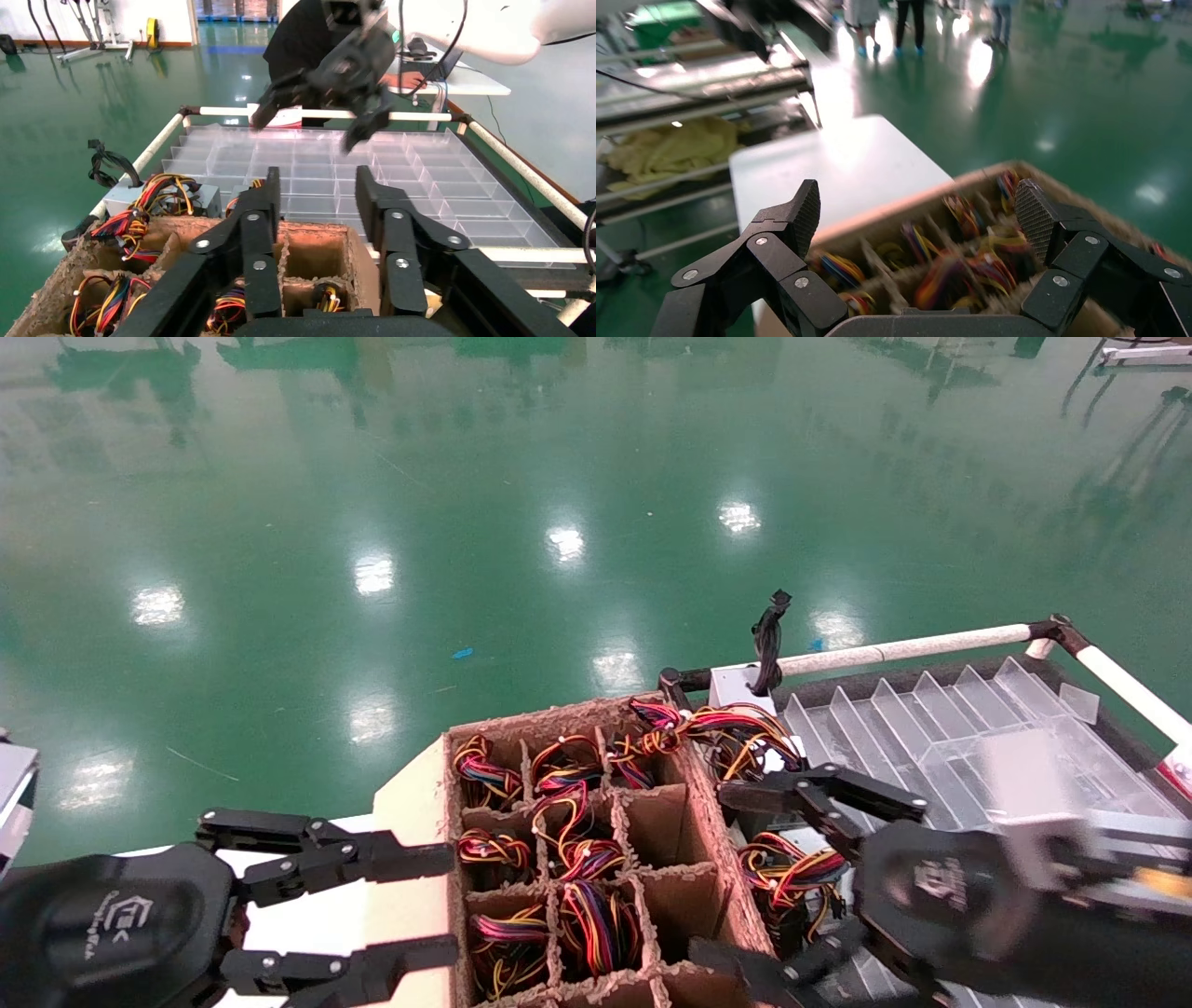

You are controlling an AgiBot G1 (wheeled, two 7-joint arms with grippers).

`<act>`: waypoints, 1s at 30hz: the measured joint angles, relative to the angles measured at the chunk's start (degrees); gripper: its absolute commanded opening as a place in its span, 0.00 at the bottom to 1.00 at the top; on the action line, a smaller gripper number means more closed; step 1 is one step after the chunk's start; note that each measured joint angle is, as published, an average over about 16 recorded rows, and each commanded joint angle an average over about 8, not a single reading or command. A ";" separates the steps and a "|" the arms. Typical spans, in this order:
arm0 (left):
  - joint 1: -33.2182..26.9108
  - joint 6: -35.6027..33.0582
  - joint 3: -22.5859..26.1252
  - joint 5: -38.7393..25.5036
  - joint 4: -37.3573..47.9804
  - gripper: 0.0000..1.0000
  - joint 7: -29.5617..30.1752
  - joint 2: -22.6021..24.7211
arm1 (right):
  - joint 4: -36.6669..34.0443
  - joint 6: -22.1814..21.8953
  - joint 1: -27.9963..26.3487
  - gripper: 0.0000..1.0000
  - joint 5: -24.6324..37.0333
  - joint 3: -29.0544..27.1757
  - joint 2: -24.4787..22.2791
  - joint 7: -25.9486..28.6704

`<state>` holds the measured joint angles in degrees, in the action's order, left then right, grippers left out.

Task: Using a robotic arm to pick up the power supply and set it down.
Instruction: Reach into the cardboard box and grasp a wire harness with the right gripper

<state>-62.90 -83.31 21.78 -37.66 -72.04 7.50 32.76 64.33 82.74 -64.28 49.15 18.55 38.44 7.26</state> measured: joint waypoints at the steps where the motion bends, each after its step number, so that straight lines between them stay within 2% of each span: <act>1: 0.00 0.00 0.00 0.00 0.00 0.00 0.00 0.00 | -1.39 -0.22 -0.57 1.00 0.92 0.38 0.62 -0.56; 17: 0.00 0.00 0.01 0.00 0.00 0.00 0.00 0.00 | -25.34 -3.62 -12.27 1.00 15.20 7.29 12.00 -9.49; 27: 0.00 0.00 0.01 0.01 0.00 0.00 0.00 0.00 | -38.29 -5.87 -19.21 1.00 21.18 10.85 19.67 -13.53; 28: 0.00 0.00 0.01 0.01 0.00 0.00 0.00 0.00 | -39.53 -6.22 -19.84 0.96 21.67 11.14 20.43 -13.95; 30: 0.00 0.00 0.01 0.01 0.00 0.00 -0.01 0.00 | -41.90 -6.96 -21.02 0.82 22.53 11.64 21.85 -14.73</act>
<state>-62.91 -83.31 21.79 -37.66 -72.03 7.50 32.76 22.43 75.77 -85.30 71.68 30.18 60.29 -7.47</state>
